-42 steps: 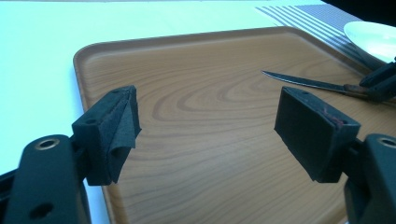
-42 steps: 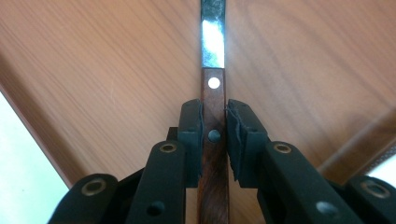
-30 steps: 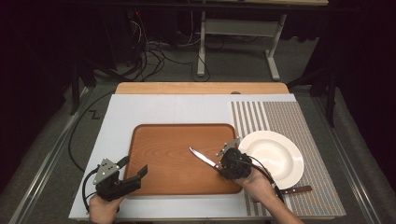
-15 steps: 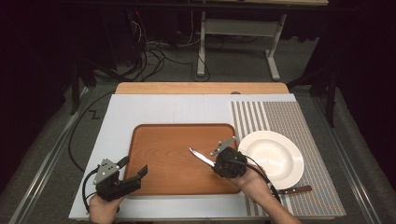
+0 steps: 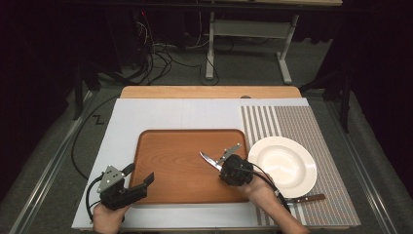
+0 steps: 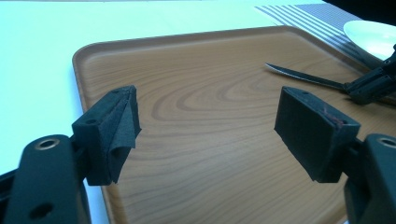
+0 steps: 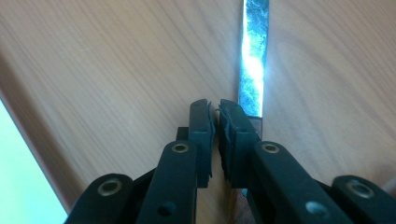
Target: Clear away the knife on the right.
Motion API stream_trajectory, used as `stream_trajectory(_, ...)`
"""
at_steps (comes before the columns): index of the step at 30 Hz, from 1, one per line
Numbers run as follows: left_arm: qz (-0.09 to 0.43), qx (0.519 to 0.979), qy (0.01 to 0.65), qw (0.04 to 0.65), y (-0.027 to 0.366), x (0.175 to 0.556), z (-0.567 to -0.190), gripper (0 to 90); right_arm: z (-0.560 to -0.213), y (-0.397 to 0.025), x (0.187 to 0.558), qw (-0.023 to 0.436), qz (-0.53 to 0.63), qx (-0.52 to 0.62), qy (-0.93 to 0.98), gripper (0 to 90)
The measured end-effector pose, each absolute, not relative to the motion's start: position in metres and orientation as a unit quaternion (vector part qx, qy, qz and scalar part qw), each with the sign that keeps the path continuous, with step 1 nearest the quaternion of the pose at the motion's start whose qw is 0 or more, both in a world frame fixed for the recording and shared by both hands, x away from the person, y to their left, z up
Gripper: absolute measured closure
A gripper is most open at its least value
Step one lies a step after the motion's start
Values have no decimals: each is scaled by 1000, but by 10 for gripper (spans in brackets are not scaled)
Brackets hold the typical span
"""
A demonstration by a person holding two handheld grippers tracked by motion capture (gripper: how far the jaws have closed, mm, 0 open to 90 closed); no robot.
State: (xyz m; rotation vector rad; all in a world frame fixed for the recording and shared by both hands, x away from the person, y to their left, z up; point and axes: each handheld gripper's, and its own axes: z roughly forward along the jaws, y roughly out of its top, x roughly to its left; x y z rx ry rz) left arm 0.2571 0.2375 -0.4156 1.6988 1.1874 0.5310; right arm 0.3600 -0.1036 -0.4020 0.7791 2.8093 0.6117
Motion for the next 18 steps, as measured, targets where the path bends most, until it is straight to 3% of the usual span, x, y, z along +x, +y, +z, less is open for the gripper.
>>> stream_trajectory(18,218,696,487,480,237,257,-416,231,-402,-122,371,94,200,303,927,825)
